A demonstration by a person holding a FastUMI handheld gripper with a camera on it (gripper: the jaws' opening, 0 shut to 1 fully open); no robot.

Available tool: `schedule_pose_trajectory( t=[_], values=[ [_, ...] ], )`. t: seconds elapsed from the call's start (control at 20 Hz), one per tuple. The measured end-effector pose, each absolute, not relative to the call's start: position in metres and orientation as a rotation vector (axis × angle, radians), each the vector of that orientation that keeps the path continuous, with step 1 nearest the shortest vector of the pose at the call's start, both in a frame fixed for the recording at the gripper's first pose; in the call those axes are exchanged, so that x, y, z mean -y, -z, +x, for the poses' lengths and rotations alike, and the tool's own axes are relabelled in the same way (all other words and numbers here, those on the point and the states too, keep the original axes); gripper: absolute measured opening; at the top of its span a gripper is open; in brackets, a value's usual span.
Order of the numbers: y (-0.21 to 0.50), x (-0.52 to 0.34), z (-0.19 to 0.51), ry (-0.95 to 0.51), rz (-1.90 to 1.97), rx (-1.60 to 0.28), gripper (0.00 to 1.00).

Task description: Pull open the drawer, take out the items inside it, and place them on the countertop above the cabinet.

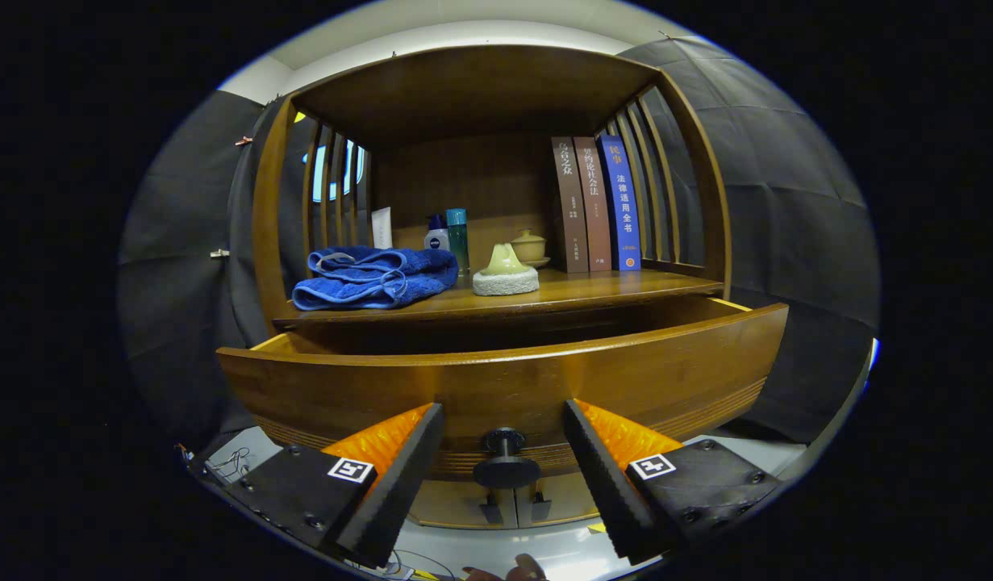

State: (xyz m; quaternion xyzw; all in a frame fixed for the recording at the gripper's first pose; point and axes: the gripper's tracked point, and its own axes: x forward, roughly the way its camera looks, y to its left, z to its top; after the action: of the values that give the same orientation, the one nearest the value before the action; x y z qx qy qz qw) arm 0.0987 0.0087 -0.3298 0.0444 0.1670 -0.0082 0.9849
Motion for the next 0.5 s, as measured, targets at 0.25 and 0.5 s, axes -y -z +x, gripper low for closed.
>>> schedule_pose_trajectory(
  t=[0.25,0.5],
  values=[
    [0.338,-0.007,0.140,0.009,0.084,-0.348,1.00],
    [0.341,-0.007,0.159,0.013,0.085,-0.356,1.00]
  ],
)
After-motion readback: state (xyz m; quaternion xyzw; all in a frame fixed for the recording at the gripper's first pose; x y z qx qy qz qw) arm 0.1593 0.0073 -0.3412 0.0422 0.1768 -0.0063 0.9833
